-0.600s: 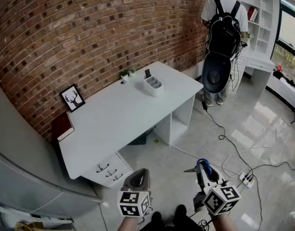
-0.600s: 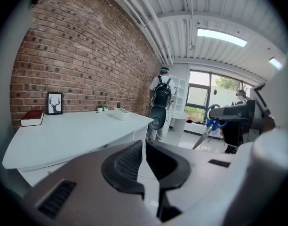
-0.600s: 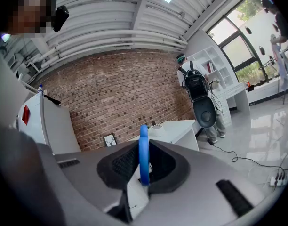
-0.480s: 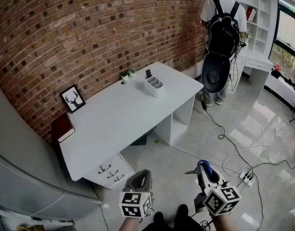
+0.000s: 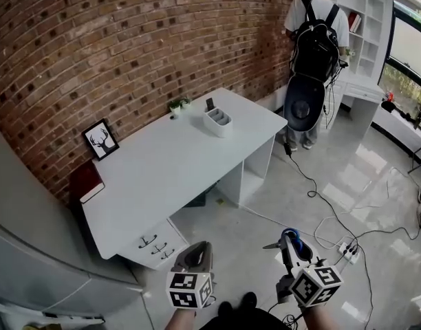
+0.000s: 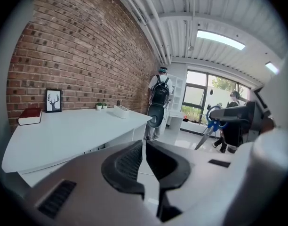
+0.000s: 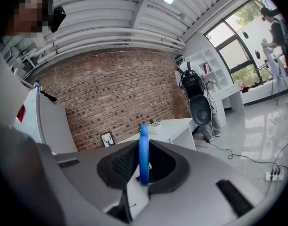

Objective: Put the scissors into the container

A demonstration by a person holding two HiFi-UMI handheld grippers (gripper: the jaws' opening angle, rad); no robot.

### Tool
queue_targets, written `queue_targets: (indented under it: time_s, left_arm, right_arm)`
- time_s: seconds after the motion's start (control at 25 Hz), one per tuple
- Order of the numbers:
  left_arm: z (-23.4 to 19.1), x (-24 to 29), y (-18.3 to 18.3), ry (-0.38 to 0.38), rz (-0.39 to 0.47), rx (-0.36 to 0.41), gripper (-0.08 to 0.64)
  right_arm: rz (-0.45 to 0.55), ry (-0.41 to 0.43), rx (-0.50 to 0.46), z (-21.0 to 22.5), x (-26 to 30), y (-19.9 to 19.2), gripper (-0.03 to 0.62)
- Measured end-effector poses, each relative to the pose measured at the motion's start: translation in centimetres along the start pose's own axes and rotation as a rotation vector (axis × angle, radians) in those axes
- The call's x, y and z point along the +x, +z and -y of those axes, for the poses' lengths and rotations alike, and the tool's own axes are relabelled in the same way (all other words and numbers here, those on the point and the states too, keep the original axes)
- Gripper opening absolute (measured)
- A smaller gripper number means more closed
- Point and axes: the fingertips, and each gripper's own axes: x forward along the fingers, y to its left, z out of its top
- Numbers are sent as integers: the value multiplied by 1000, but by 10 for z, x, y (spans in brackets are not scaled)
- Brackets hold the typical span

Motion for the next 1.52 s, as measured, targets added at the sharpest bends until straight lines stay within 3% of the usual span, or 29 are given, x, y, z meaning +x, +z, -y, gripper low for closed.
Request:
queue_targets:
  time_s: [0.76, 1.08, 1.52]
  left_arm:
    - [46, 50, 28, 45, 18, 56, 28]
    - [61, 61, 25, 57, 10, 33, 28]
    - [20, 117, 40, 59, -20, 34, 28]
  right_arm:
    - [11, 29, 44, 65, 9, 24, 51]
    - [2, 57, 48, 81, 15, 31, 51]
    - [3, 64, 82, 87, 86, 39, 51]
